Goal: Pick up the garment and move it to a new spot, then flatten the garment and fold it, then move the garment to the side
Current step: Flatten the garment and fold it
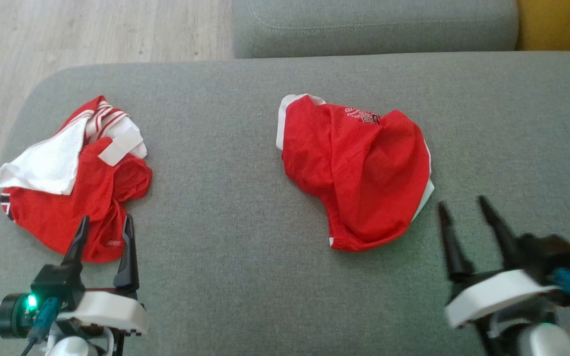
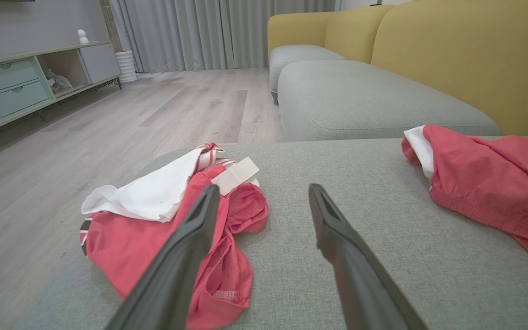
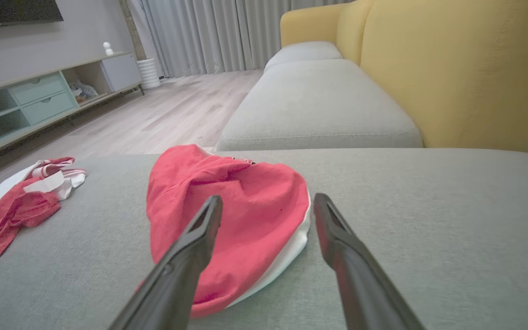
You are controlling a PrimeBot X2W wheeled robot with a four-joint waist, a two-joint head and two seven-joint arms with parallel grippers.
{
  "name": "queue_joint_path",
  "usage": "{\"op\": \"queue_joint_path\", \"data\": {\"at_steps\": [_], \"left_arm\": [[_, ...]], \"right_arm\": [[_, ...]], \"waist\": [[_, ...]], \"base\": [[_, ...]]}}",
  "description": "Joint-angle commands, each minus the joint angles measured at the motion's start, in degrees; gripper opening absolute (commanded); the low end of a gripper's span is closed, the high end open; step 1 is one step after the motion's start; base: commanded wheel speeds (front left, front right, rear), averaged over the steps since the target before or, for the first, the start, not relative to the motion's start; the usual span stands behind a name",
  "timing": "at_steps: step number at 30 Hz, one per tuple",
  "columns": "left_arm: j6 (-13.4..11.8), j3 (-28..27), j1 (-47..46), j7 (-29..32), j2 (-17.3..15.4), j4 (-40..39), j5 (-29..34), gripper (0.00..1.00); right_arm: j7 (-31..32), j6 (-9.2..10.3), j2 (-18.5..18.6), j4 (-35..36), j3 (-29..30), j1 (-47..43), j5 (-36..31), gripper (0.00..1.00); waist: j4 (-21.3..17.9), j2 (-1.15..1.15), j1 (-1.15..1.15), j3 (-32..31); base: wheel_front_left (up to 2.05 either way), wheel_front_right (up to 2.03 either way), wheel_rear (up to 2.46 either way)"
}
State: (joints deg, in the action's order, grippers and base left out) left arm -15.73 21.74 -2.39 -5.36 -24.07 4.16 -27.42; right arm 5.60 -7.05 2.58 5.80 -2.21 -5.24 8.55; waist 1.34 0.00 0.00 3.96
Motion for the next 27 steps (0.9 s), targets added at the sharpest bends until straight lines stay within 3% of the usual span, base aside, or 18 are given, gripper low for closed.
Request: {"op": "queue_joint_path", "data": {"at_steps": [1,7,11,17,22,23,24,27], "left_arm": [[-0.5,-2.3,-2.9,-0.2,-1.8,-2.0,-0.1,1.0],[-0.7,-2.0,-4.4,-0.2,-1.5,-2.6,0.2,1.0],[-0.6,-1.5,-6.0,-0.7,-0.9,-2.3,0.5,1.0],[0.5,-1.3,-8.0,-2.1,-0.3,-0.3,0.2,1.0],[0.9,-0.9,-9.3,-3.1,0.4,1.5,0.1,1.0],[0.9,-0.8,-9.4,-3.2,0.5,1.7,0.1,1.0],[0.9,-0.8,-9.5,-3.3,0.6,1.9,0.0,1.0],[1.0,-0.8,-9.9,-3.7,0.7,2.5,-0.1,1.0]], "right_arm": [[0.3,-0.44,0.3,1.8,-2.7,2.8,-0.7,1.0],[3.3,-0.44,1.1,-3.0,-15.8,5.0,-1.5,1.0],[3.3,-0.44,3.2,-10.0,-23.0,8.2,-0.7,1.0],[1.1,-0.44,4.0,-18.1,-22.9,13.4,-3.5,1.0],[3.0,-0.44,4.3,-25.1,-23.7,15.8,-5.0,1.0],[3.3,-0.44,4.2,-26.0,-23.9,16.1,-4.8,0.87],[3.6,-0.44,4.1,-26.8,-24.2,16.5,-4.7,0.01],[3.2,-0.44,3.9,-27.1,-25.0,17.5,-4.0,0.0]], "waist": [[0.0,0.0,0.0,0.3],[0.7,0.0,0.0,2.1],[1.9,0.0,0.0,4.1],[3.0,0.0,0.0,6.2],[3.4,0.0,0.0,6.8],[3.5,0.0,0.0,6.9],[3.5,0.0,0.0,6.9],[3.4,0.0,0.0,6.8]], "base": [[0.0,0.0,0.0],[0.0,0.0,0.0],[0.0,0.0,0.0],[0.0,0.0,0.0],[0.0,0.0,0.0],[0.0,0.0,0.0],[0.0,0.0,0.0],[0.0,0.0,0.0]]}}
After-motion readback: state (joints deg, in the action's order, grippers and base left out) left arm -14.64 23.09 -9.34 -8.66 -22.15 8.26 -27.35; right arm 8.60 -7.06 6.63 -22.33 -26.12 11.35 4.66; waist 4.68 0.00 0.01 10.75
